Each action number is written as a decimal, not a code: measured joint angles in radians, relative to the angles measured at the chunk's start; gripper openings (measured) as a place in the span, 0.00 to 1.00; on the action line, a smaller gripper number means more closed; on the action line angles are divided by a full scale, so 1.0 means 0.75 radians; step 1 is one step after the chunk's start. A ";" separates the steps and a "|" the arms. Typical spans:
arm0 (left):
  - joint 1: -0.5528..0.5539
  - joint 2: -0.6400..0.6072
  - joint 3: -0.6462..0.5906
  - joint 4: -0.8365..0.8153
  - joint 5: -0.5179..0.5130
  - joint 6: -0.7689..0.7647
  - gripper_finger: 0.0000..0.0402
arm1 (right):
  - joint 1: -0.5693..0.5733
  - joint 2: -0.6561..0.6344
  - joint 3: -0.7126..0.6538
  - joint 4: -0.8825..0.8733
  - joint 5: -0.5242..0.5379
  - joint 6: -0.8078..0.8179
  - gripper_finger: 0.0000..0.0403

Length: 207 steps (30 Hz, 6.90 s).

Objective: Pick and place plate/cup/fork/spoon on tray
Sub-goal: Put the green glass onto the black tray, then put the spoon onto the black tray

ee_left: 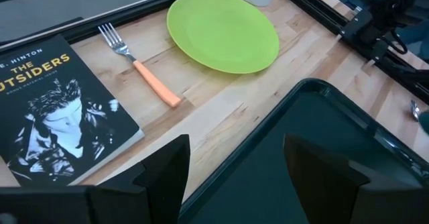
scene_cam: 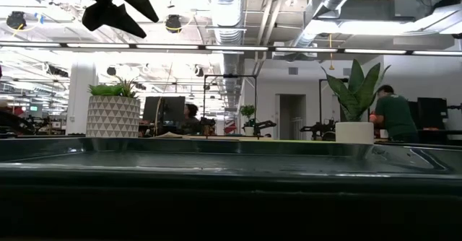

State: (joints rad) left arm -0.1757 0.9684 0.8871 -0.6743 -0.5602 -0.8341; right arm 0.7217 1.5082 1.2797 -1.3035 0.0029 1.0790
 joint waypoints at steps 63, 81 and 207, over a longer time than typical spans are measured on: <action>-0.001 0.000 -0.001 -0.028 0.148 0.001 0.57 | -0.836 1.084 1.232 0.251 0.061 -1.664 0.02; -0.001 0.000 -0.001 -0.027 0.136 0.001 0.57 | -0.852 1.083 1.231 0.316 0.028 -1.649 0.31; -0.001 0.001 0.001 -0.070 -0.076 0.094 0.57 | -0.881 0.602 0.064 1.676 0.011 -1.044 0.05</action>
State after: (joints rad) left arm -0.1761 0.9688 0.8875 -0.7268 -0.6174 -0.7639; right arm 0.0608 1.9597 1.3277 -0.0468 0.0114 0.2957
